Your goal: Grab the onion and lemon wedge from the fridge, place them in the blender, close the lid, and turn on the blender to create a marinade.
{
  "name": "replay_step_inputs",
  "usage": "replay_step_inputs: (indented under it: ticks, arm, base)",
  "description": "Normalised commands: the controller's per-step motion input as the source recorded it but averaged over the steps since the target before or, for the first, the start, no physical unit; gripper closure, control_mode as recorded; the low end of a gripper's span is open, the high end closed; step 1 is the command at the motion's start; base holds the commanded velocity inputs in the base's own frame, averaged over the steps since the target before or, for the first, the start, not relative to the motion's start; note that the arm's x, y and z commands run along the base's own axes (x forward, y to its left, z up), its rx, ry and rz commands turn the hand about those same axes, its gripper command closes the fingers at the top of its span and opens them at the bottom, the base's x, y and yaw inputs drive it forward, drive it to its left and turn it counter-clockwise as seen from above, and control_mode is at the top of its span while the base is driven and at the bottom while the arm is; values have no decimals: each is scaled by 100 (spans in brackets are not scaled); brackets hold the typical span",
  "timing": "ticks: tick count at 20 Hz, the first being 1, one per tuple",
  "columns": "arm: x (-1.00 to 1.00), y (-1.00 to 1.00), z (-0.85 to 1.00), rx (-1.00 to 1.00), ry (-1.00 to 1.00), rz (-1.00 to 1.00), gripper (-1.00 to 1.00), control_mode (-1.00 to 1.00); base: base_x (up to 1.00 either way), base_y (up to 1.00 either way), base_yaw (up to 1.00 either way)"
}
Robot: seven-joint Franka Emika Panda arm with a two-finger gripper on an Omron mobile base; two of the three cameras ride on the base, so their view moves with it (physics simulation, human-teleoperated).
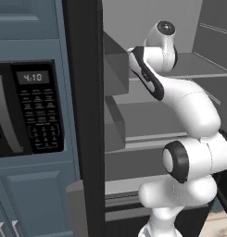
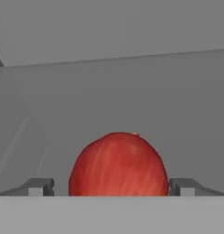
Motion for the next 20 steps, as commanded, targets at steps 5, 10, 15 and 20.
replay_step_inputs:
  ticks: [5,10,15,20]
  arm:
    - [36,0,-18,0,5,-1,-100,-100]
    - [3,0,-31,-1,16,-7,100,-100]
    - [0,0,-32,-2,18,-9,100,-100]
    - [1,0,-12,0,4,-2,100,-100]
  base:
    - [0,0,0]
    - [0,0,0]
    - [0,0,0]
    - [0,0,0]
